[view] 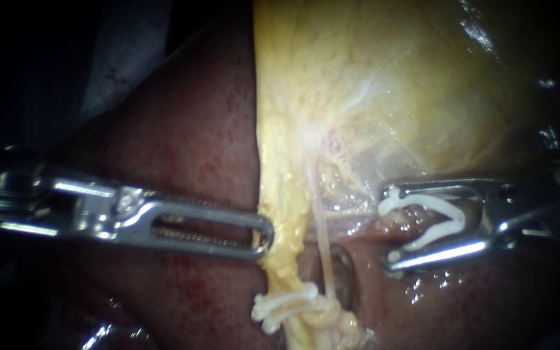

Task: Clipping third clip left tube

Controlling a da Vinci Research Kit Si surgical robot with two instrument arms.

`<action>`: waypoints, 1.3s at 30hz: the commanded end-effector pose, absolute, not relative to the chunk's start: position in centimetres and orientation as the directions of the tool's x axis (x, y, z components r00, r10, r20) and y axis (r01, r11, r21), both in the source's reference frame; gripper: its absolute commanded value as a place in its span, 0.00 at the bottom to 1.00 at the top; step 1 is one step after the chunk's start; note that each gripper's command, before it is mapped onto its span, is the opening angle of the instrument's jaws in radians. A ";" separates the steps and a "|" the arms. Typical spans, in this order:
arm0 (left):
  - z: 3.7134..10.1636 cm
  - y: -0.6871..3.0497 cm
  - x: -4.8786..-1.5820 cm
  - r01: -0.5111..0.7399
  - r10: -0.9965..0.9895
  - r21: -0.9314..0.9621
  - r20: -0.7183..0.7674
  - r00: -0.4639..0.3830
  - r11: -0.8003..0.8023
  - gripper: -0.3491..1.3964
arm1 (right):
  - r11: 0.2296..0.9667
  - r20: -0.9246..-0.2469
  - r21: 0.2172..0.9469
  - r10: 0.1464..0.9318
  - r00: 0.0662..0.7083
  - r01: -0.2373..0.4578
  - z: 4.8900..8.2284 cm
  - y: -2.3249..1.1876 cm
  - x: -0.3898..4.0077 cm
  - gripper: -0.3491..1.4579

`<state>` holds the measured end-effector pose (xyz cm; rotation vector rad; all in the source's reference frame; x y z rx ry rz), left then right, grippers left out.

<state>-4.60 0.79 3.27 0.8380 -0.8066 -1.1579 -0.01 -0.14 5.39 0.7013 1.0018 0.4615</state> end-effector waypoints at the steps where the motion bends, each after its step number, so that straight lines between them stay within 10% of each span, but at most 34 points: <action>1: 3.26 0.79 -4.60 0.436 -0.972 0.880 0.104 0.209 0.188 0.00 | 0.692 -0.597 0.721 0.647 0.475 -0.036 5.42 -0.18 0.01 0.52; 39: 3.17 0.76 -4.61 0.437 -0.973 0.880 0.103 0.206 0.185 0.00 | 0.635 -0.547 0.773 0.662 0.513 0.005 5.99 -0.71 0.95 0.52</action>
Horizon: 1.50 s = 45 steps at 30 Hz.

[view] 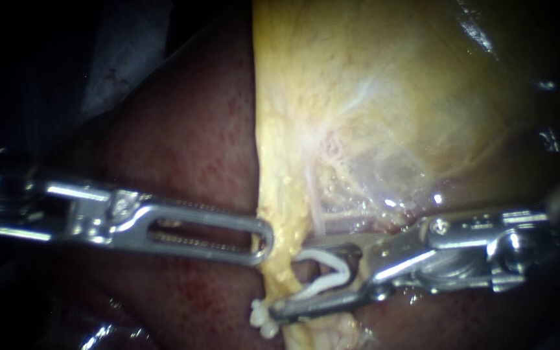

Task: Clipping third clip left tube

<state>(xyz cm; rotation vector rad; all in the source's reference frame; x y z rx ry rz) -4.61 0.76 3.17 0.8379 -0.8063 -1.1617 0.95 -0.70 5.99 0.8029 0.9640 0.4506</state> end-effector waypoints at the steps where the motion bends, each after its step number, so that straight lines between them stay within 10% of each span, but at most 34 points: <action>1: 3.17 0.76 -4.61 0.437 -0.973 0.880 0.103 0.206 0.185 0.00 | 0.636 -0.549 0.772 0.658 0.515 0.010 6.01 -0.73 0.99 0.52; 34: 3.18 0.75 -4.64 0.438 -0.973 0.880 0.103 0.205 0.186 0.00 | 0.621 -0.536 0.784 0.668 0.517 0.011 5.89 -0.51 1.20 0.49; 45: 3.18 0.75 -4.64 0.438 -0.973 0.880 0.103 0.205 0.186 0.00 | 0.537 -0.444 0.842 0.738 0.508 -0.044 5.90 -0.53 1.17 0.13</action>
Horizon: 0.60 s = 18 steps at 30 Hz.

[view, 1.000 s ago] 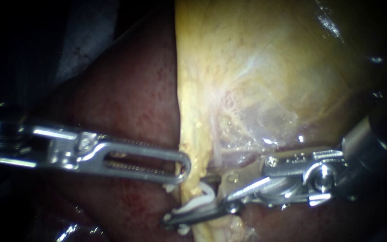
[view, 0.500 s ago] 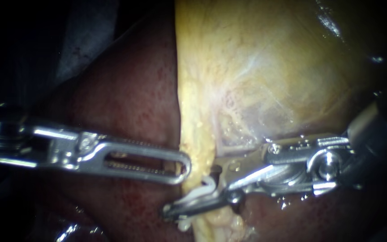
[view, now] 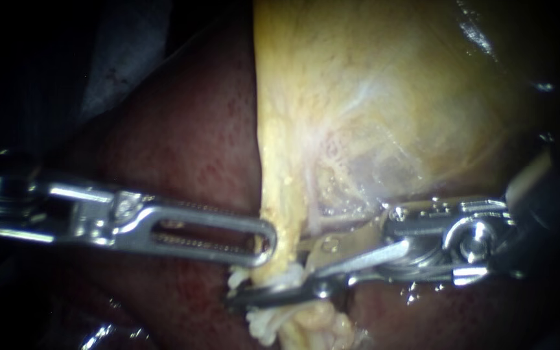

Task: Clipping third clip left tube

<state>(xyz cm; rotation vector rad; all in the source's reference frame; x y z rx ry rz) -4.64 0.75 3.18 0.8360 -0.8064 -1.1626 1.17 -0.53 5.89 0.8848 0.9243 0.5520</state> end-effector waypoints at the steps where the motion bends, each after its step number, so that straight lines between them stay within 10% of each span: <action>1: 3.18 0.75 -4.64 0.438 -0.973 0.880 0.103 0.205 0.186 0.00 | 0.533 -0.440 0.845 0.741 0.508 -0.046 5.90 -0.53 1.16 0.12; 18: 3.18 0.76 -4.65 0.438 -0.973 0.879 0.103 0.204 0.185 0.00 | 0.529 -0.435 0.848 0.744 0.507 -0.048 5.91 -0.53 1.14 0.10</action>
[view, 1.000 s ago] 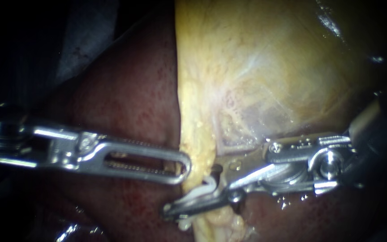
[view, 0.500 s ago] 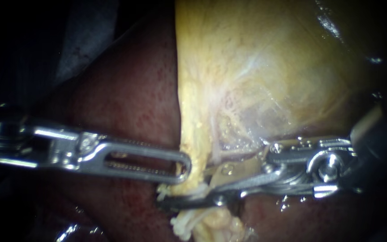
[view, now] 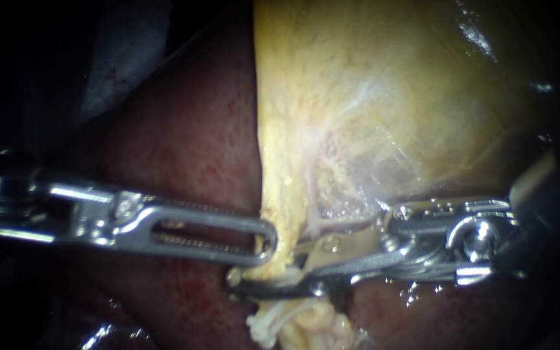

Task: Clipping third clip left tube

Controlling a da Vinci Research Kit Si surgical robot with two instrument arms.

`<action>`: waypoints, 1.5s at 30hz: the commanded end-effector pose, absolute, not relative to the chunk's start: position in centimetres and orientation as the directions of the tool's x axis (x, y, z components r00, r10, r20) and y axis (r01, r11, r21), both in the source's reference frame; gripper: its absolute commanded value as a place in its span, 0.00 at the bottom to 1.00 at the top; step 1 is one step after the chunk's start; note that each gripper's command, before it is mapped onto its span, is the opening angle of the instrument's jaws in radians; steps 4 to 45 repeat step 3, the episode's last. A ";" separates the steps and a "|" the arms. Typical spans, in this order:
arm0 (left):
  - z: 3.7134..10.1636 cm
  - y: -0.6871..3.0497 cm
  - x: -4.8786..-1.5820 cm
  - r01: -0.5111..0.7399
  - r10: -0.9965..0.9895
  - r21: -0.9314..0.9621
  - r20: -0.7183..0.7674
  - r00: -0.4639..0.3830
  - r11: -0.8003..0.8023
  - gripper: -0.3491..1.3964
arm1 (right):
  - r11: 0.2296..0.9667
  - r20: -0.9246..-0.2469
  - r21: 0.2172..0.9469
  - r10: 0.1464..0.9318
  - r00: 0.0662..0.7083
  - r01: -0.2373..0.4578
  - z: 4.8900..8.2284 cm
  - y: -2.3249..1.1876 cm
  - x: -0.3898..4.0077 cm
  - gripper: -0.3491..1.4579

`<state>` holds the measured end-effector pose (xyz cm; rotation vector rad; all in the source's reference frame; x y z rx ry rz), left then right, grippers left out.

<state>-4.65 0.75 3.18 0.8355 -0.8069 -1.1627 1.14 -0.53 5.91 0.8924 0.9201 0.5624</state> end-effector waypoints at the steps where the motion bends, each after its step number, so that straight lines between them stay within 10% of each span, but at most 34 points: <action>1: 3.18 0.76 -4.66 0.439 -0.973 0.879 0.103 0.204 0.185 0.00 | 0.529 -0.435 0.848 0.744 0.507 -0.048 5.91 -0.52 1.14 0.10; 45: 3.18 0.76 -4.67 0.439 -0.974 0.879 0.103 0.204 0.185 0.00 | 0.529 -0.435 0.848 0.744 0.507 -0.048 5.91 -0.52 1.14 0.10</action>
